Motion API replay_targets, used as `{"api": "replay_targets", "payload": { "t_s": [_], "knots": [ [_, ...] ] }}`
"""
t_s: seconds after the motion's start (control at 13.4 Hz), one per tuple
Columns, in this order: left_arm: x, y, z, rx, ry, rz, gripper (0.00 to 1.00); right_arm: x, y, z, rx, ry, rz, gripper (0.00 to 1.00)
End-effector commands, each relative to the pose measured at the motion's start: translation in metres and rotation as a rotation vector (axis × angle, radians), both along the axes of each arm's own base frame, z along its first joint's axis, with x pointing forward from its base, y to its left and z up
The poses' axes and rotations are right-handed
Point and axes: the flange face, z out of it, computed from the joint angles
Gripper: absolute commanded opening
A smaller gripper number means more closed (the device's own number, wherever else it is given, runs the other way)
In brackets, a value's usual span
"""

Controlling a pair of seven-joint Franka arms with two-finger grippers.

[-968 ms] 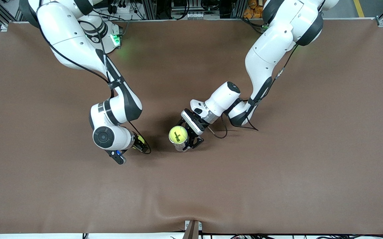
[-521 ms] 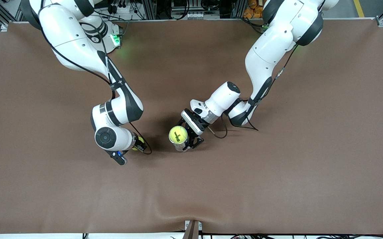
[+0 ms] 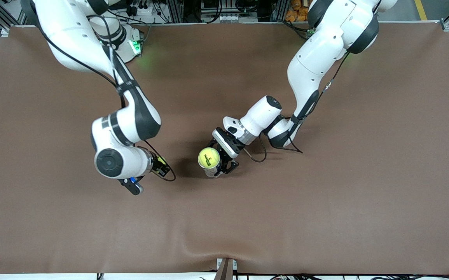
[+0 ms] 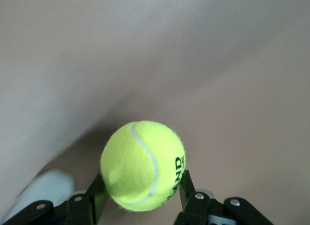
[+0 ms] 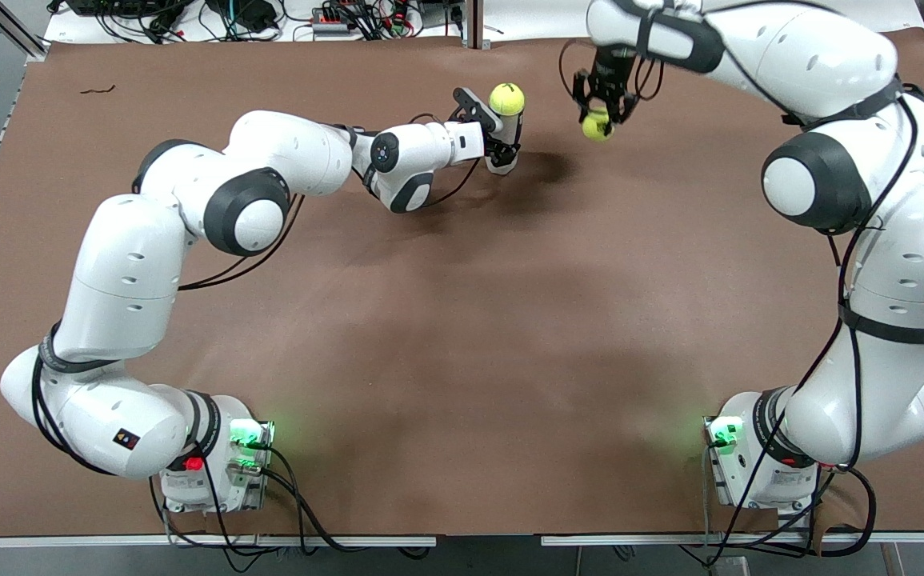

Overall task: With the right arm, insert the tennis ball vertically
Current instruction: 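Lift the second ball with the right gripper over the can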

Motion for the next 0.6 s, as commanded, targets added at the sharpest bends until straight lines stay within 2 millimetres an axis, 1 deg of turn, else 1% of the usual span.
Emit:
{"api": "replay_targets", "payload": {
  "t_s": [0.0, 0.07, 0.22, 0.3, 0.37, 0.52],
  "knots": [
    [0.001, 0.002, -0.004, -0.014, 0.010, 0.016, 0.78, 0.006, 0.028, 0.069, 0.114, -0.019, -0.148, 0.00],
    [0.001, 0.002, -0.004, -0.014, 0.010, 0.016, 0.78, 0.007, 0.040, 0.090, 0.134, -0.035, -0.208, 0.00],
    [0.001, 0.002, -0.004, -0.014, 0.010, 0.016, 0.78, -0.001, 0.078, 0.116, 0.170, -0.076, -0.277, 0.00],
    [0.001, 0.002, -0.004, -0.014, 0.010, 0.016, 0.78, -0.001, 0.088, 0.121, 0.185, -0.094, -0.324, 0.00],
    [0.001, 0.002, -0.004, -0.014, 0.010, 0.016, 0.78, -0.005, 0.102, 0.126, 0.204, -0.109, -0.350, 0.00],
    [0.001, 0.002, -0.003, -0.014, 0.009, 0.016, 0.78, -0.010, 0.120, 0.132, 0.232, -0.137, -0.375, 0.00]
  ]
}}
